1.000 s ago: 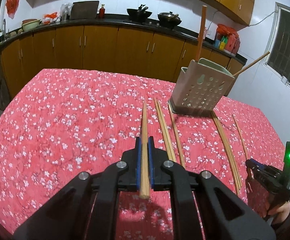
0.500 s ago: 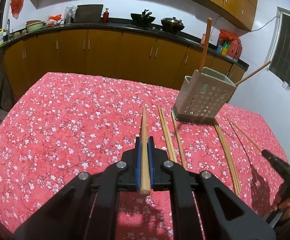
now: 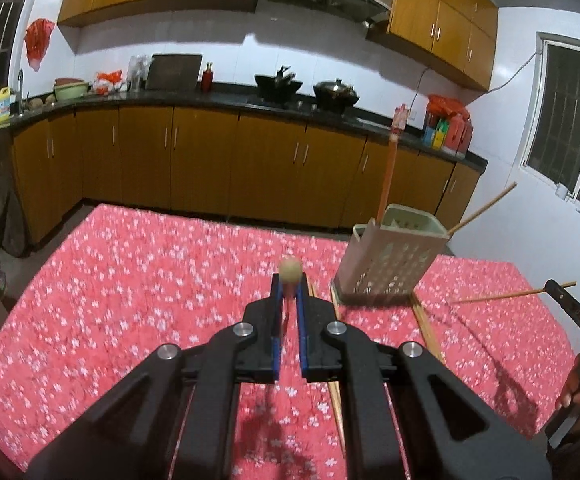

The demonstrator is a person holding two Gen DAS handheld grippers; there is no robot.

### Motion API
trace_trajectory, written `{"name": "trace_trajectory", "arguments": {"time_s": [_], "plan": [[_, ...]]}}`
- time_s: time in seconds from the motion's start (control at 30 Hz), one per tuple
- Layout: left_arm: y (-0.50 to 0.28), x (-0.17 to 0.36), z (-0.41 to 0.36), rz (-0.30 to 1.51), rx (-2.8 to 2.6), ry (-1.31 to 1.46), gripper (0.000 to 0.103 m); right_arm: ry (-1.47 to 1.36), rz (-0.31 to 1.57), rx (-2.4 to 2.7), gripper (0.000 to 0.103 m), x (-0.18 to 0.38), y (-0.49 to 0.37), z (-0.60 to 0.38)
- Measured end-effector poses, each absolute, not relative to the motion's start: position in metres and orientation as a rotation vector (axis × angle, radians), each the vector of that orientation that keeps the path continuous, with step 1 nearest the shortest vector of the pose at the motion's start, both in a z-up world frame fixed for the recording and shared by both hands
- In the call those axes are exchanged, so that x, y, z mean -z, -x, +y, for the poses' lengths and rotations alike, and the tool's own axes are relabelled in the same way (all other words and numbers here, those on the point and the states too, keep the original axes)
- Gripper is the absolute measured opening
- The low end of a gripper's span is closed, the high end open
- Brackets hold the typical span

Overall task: Organize utensils
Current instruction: 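Insert the left tool's chopstick into the caddy and open while the right tool releases its chopstick there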

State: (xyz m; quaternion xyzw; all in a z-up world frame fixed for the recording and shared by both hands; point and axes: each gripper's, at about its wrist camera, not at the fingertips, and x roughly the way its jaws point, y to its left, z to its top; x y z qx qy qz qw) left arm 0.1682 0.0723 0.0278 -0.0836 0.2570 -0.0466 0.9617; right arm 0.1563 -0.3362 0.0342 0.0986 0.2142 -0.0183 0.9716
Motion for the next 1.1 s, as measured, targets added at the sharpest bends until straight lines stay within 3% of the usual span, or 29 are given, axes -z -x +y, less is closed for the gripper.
{"name": "trace_trajectory", "arguments": {"time_s": [0.47, 1.1], "plan": [[-0.166, -0.058, 0.067, 0.454, 0.136, 0.138, 0.008, -0.197, 0.371, -0.041, 0.008, -0.069, -0.155, -0.326], [-0.171, -0.16, 0.006, 0.22, 0.298, 0.108, 0.008, -0.192, 0.152, -0.271, 0.008, -0.166, -0.155, -0.28]]}}
